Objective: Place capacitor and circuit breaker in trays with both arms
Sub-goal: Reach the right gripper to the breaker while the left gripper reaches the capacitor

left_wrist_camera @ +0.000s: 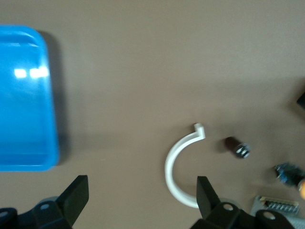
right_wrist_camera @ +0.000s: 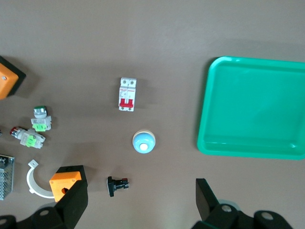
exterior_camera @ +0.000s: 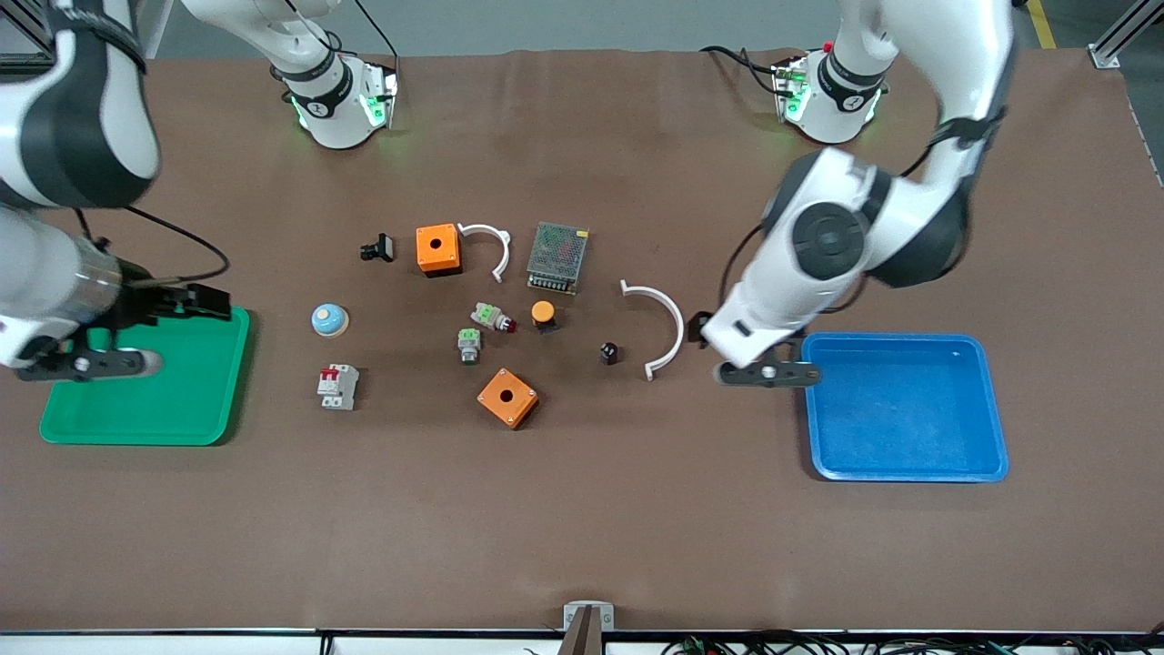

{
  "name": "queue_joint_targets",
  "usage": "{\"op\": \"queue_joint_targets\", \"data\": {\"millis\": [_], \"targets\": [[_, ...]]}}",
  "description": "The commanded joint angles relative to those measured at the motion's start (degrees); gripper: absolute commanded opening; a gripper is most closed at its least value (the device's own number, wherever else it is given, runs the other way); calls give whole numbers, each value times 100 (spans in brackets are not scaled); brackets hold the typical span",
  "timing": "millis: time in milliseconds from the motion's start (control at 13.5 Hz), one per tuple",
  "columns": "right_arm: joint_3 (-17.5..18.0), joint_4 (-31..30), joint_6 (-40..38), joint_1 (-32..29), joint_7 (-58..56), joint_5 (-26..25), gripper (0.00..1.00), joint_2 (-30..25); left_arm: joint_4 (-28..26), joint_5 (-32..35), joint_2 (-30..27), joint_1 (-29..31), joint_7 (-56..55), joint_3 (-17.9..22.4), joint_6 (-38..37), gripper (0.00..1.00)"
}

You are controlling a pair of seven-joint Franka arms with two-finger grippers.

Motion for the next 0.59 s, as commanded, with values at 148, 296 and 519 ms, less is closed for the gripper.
{"op": "queue_joint_targets", "data": {"millis": [148,296,519], "targets": [[-32,-1071,1288,78,73,219,100,177,200,47,693,-531,-1134,45,648,100],[-32,-1888,2368,78,64,465,100,177,279,56,992,-699,-1776,45,947,100],[-32,-2812,3793,122,73,492,100,194,507,64,1449,-980,-2488,54,1282,100]]}}
